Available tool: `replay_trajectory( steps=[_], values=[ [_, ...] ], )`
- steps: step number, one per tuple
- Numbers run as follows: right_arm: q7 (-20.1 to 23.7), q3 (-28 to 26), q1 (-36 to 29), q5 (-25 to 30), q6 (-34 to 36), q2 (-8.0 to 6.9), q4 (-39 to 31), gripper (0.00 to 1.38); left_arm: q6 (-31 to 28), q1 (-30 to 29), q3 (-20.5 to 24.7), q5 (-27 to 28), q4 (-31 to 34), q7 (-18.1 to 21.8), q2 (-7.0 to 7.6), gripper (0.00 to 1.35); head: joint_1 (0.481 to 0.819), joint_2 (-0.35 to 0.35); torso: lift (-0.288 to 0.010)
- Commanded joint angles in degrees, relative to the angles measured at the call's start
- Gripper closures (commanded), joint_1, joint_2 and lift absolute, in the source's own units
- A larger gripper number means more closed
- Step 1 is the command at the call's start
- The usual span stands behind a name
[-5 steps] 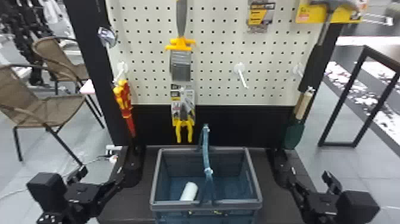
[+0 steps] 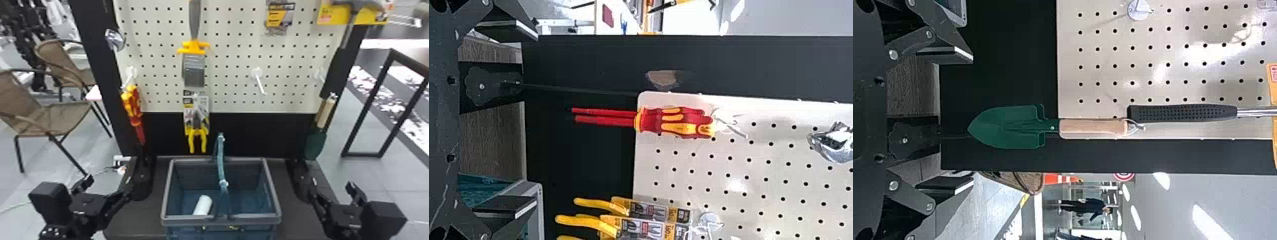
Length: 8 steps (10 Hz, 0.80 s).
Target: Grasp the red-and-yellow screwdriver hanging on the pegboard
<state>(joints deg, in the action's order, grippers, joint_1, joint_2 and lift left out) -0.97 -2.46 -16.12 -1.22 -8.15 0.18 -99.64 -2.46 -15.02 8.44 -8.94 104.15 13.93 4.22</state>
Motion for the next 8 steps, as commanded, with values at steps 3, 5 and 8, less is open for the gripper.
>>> replay_trajectory(
  steps=[3,5,8],
  values=[
    [0.0,0.0,-0.1,0.0,0.2,0.0,0.1,0.4,0.5,1.3,2.5,-0.4,-0.3,3.1,-0.01,0.15,0.549,0.0,-0.1],
    [0.0,0.2,-0.1,0.0,0.4,0.0,0.1,0.4,0.2,4.6,6.7,-1.4,-2.0,10.1,-0.01,0.15,0.549,0.0,-0.1],
    [0.1,0.6,-0.2,0.0,0.5,0.0,0.1,0.4,-2.9,9.0,11.9,-2.1,-2.8,17.1,0.96,0.15,0.549,0.0,-0.1]
  ],
)
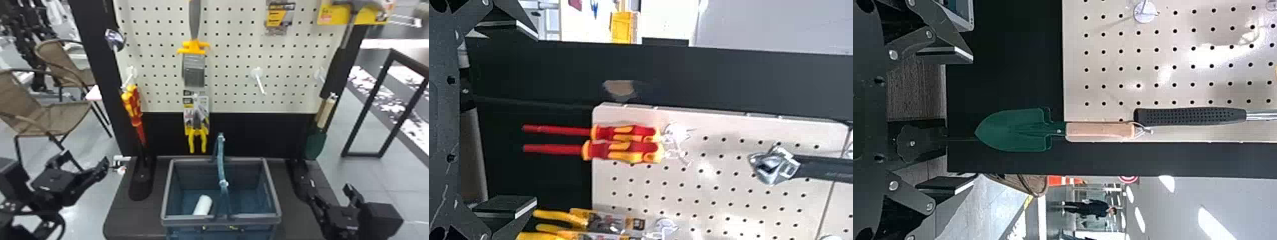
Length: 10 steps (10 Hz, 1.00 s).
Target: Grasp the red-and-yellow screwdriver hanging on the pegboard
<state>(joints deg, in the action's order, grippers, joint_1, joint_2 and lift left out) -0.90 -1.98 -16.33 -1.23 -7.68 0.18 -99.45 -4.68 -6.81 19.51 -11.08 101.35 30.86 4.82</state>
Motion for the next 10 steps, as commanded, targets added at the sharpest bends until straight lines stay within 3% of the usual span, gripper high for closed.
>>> replay_trajectory(
  steps=[1,4,6,10],
  values=[
    [0.0,0.2,0.0,-0.1,0.0,0.0,0.0,0.4,-1.0,2.0,1.2,-0.3,-0.2,0.7,1.51,0.15,0.549,0.0,-0.1],
    [0.5,0.7,0.1,-0.1,0.2,0.0,0.0,0.4,-0.2,8.0,1.4,-4.6,-7.7,5.7,5.29,0.15,0.549,0.0,-0.1],
    [1.1,1.0,0.2,-0.1,0.3,0.0,0.0,0.4,-0.9,12.4,1.2,-3.7,-12.3,9.3,6.17,0.15,0.549,0.0,-0.1],
    [1.7,1.3,0.2,-0.1,0.7,0.0,0.0,0.4,-4.5,19.9,-4.1,-3.2,-18.5,13.2,10.12,0.15,0.549,0.0,-0.1]
  ],
)
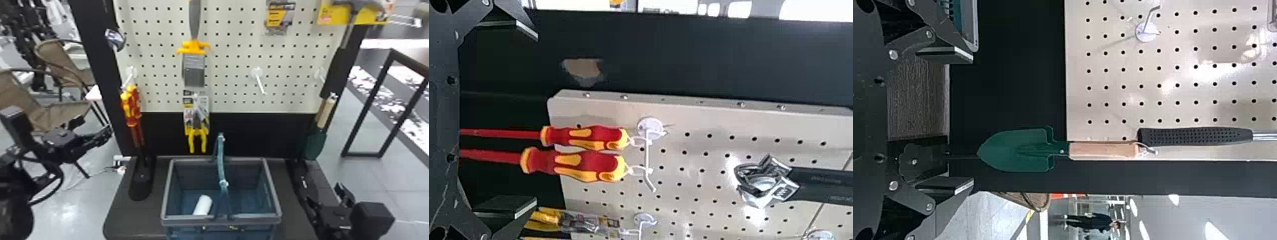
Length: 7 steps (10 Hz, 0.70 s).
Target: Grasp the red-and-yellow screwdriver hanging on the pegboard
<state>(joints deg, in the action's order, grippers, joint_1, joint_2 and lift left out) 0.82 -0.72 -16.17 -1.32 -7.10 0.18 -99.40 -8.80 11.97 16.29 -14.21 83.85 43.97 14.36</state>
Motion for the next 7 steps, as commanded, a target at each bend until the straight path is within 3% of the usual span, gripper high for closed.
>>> replay_trajectory(
  steps=[1,7],
  values=[
    [0.1,0.0,0.0,0.0,0.1,0.0,0.0,0.4,-0.7,2.9,-2.0,-0.1,-2.1,0.9,0.76,0.15,0.549,0.0,-0.1],
    [0.6,0.0,-0.1,0.0,0.5,0.09,0.0,0.4,-2.9,9.7,-8.5,0.2,-7.6,5.0,1.9,0.15,0.549,0.0,-0.1]
  ],
)
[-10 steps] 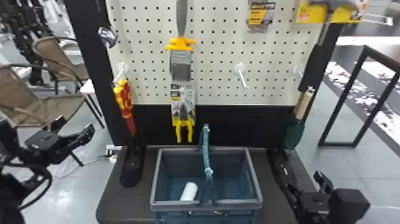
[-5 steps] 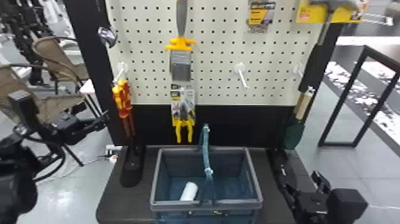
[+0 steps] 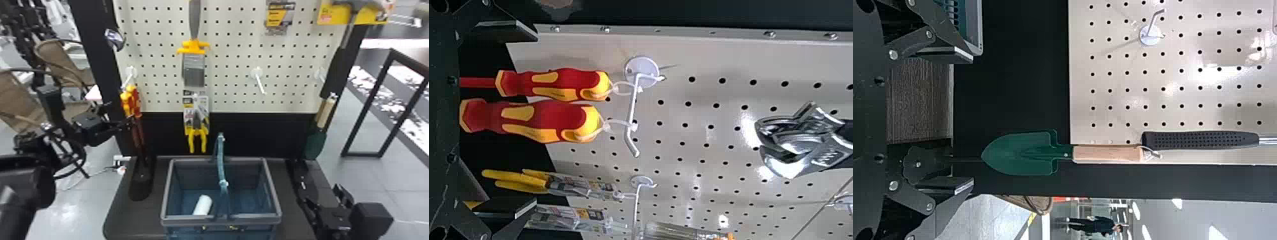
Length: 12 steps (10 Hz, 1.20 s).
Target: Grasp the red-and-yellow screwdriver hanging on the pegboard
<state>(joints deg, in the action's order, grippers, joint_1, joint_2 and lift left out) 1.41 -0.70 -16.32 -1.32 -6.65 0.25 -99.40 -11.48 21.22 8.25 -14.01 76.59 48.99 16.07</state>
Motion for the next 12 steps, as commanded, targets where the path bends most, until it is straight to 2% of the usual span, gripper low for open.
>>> replay_trajectory(
  steps=[1,3,11,12],
  values=[
    [0.0,0.0,0.0,0.0,0.2,0.01,0.0,0.4,-0.5,1.1,-0.9,-0.1,-0.8,0.3,0.63,0.15,0.549,0.0,-0.1],
    [0.1,0.0,0.0,0.0,0.3,0.01,0.0,0.4,-1.3,2.2,-1.4,-0.3,-1.4,0.9,1.16,0.15,0.549,0.0,-0.1],
    [0.2,0.0,0.0,0.0,0.4,0.1,0.3,0.4,-2.1,5.8,-5.6,-0.7,-4.0,2.4,0.72,0.16,0.549,0.0,-0.1],
    [0.2,0.0,0.1,0.0,0.4,0.1,0.4,0.4,-2.4,6.0,-5.9,-0.4,-4.0,2.5,0.63,0.3,0.549,0.0,-0.1]
  ],
)
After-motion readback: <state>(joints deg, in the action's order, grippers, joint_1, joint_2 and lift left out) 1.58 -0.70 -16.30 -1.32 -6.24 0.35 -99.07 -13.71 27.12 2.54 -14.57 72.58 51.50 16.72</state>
